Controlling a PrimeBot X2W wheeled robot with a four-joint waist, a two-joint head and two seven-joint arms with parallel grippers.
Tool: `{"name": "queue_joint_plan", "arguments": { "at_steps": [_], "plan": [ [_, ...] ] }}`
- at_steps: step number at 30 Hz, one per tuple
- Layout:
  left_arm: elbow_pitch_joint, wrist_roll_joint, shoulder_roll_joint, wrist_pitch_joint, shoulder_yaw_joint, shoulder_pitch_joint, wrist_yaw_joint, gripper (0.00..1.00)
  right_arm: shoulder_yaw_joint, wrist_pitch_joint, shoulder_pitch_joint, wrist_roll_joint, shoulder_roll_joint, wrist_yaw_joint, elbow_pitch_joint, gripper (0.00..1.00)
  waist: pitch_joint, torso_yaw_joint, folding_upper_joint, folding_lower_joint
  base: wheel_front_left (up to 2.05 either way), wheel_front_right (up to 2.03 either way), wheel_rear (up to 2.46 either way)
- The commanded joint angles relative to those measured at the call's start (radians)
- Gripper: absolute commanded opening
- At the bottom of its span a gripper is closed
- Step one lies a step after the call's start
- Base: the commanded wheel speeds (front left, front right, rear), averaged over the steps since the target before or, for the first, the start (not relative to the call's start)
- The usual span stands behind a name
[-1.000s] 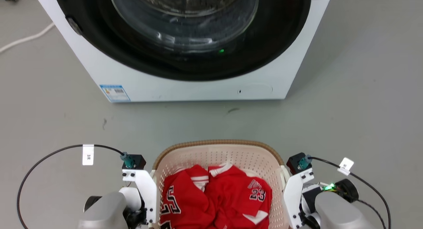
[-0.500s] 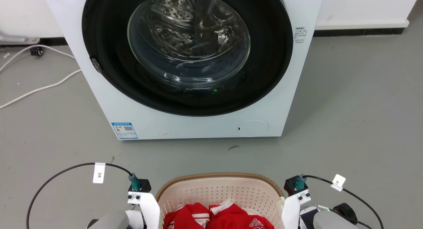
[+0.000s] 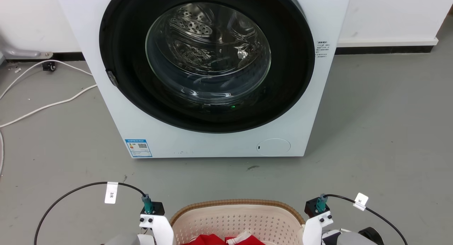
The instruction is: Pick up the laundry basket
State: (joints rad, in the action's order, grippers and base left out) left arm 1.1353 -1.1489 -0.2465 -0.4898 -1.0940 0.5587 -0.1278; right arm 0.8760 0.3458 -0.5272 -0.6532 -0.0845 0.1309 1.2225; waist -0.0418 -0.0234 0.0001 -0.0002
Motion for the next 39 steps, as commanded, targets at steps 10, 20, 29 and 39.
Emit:
{"name": "queue_joint_plan", "arguments": {
  "at_steps": [10, 20, 29, 39],
  "plan": [
    [0.003, -0.022, -0.008, 0.004, -0.026, -0.006, -0.004, 0.00, 0.060, 0.003, 0.010, -0.054, -0.016, 0.000, 0.003, 0.00, -0.001, 0.001, -0.0001, 0.0002, 0.00, 0.00, 0.00],
    [0.006, -0.043, -0.009, 0.011, -0.047, 0.000, -0.004, 0.00, 0.106, -0.003, -0.003, -0.101, -0.017, 0.000, 0.009, 0.00, -0.001, -0.001, -0.0001, 0.0002, 0.00, 0.00, 0.00],
    [0.007, -0.059, -0.011, 0.014, -0.065, 0.004, -0.004, 0.00, 0.144, -0.010, -0.012, -0.140, -0.017, 0.000, 0.014, 0.00, -0.002, -0.003, -0.0001, 0.0002, 0.00, 0.00, 0.00],
    [0.012, -0.075, -0.009, 0.018, -0.084, 0.012, -0.004, 0.00, 0.182, -0.015, -0.017, -0.175, -0.018, 0.000, 0.021, 0.00, -0.001, -0.004, -0.0001, 0.0002, 0.00, 0.00, 0.00]
  ]
}}
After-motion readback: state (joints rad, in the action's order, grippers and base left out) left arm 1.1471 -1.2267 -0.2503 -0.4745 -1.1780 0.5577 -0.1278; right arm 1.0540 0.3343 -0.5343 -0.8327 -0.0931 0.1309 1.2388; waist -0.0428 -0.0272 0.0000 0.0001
